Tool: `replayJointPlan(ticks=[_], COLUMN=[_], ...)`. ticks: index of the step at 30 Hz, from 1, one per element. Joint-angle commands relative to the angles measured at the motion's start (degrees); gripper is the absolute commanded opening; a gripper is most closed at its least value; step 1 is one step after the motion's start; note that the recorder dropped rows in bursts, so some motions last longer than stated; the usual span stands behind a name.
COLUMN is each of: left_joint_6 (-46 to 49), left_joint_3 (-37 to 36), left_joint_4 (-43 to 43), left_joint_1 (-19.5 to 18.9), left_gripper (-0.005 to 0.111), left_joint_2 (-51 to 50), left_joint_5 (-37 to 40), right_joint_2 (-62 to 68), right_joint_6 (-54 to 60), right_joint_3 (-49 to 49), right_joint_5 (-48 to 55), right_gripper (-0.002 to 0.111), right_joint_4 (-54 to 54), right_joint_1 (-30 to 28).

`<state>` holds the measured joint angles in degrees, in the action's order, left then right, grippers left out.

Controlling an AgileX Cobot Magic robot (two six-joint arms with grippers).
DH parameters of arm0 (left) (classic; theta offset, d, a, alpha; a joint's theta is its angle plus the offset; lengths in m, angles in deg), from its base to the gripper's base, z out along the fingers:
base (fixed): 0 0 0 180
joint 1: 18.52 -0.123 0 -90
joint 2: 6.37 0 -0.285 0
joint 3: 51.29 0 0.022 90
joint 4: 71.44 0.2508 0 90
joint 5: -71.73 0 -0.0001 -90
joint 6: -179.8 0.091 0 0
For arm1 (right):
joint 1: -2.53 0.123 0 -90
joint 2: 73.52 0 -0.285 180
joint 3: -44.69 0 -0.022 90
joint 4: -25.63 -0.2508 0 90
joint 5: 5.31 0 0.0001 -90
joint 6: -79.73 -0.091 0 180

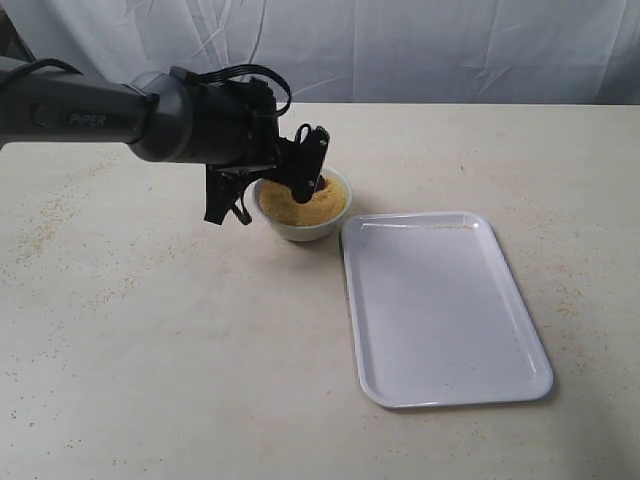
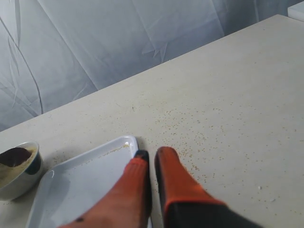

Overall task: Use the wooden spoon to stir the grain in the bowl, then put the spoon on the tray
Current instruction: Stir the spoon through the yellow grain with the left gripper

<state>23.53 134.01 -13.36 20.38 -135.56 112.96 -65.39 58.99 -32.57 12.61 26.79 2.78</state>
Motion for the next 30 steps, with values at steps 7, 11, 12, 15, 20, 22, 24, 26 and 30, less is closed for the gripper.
replayJointPlan(ticks=[7,11,12,15,20,22,24,26,30], left_joint_6=[7.27,8.43,8.43,8.43,8.43,8.43,8.43,8.06,8.06], left_joint_3=[0.24,0.24,0.24,0.24,0.24,0.24,0.24,0.24,0.24], left_joint_4=[-6.69,-7.17,-7.17,-7.17,-6.93,-6.79,-5.99,-4.80,-4.19], left_joint_1=[1.84,3.16,3.35,3.49,3.49,3.49,3.49,3.49,3.49], left_gripper=[0.000,0.000,0.000,0.000,0.000,0.000,0.000,0.000,0.000], left_joint_2=[-0.22,-0.22,-0.22,-0.22,-0.11,0.01,0.44,1.41,3.88], left_joint_5=[1.53,1.77,2.05,2.97,6.24,7.46,8.13,8.41,8.78], right_joint_2=[-0.35,-0.35,-0.35,-0.35,-0.35,-0.35,-0.35,-0.35,-0.35], right_joint_6=[0.21,0.21,0.21,0.21,0.21,0.21,0.21,0.21,0.21], right_joint_3=[0.05,0.05,0.05,0.05,0.05,0.05,0.05,0.05,0.05], right_joint_5=[-0.49,-0.49,-0.49,-0.49,-0.49,-0.49,-0.49,-0.49,-0.49], right_gripper=[0.009,0.009,0.009,0.009,0.009,0.009,0.009,0.009,0.009], right_joint_4=[0.23,0.23,0.23,0.23,0.23,0.23,0.23,0.23,0.23], right_joint_1=[-0.25,-0.25,-0.25,-0.25,-0.25,-0.25,-0.25,-0.25,-0.25])
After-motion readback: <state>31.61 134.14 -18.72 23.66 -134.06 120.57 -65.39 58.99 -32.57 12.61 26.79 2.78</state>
